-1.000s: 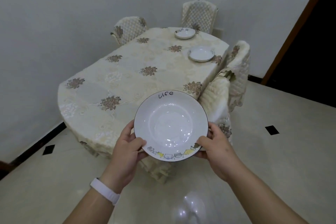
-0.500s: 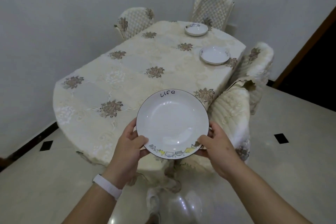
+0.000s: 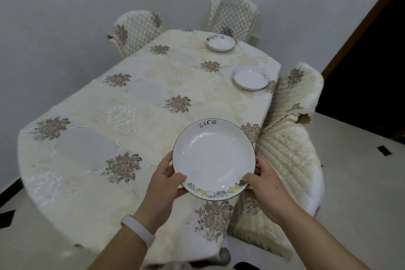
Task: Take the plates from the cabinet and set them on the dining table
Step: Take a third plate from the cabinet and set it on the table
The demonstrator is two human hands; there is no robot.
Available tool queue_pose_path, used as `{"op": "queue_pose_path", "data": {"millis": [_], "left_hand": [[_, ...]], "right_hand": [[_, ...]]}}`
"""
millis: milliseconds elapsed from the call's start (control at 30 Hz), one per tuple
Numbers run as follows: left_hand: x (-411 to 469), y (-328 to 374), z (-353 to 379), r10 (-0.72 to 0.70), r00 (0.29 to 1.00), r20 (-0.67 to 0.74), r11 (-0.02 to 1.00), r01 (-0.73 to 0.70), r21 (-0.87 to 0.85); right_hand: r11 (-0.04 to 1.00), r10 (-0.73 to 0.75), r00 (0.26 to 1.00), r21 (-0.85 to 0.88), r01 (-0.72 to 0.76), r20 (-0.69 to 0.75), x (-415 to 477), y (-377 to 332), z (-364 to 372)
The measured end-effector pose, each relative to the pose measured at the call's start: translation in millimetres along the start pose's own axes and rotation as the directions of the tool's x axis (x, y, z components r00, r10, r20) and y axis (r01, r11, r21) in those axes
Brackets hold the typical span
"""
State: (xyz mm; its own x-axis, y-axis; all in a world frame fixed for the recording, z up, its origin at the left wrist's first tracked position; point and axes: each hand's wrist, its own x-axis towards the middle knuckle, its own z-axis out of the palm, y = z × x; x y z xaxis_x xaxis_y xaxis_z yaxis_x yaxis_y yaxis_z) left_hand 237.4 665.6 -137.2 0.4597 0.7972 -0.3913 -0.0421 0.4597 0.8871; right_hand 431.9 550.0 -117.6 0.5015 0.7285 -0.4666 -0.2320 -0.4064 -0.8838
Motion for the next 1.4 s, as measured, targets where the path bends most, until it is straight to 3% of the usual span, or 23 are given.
{"op": "queue_pose_path", "data": {"millis": [400, 933, 1400], "left_hand": [[78.7, -6.8, 0.0, -0.073, 0.996, 0.059, 0.992, 0.067, 0.109], [136.8, -62.5, 7.7, -0.289, 0.945, -0.155, 0.932, 0.315, 0.178], [144.0, -84.1, -3.1, -0.282, 0.942, -0.180, 0.892, 0.327, 0.311]], "right_hand": [[0.997, 0.065, 0.989, -0.023, -0.068, -0.133, 64.1, 17.1, 4.4], [0.959, 0.275, 0.961, -0.058, -0.276, -0.036, 155.7, 74.0, -9.4], [0.956, 0.249, 0.966, -0.140, -0.256, -0.064, 164.3, 99.5, -12.2]]}}
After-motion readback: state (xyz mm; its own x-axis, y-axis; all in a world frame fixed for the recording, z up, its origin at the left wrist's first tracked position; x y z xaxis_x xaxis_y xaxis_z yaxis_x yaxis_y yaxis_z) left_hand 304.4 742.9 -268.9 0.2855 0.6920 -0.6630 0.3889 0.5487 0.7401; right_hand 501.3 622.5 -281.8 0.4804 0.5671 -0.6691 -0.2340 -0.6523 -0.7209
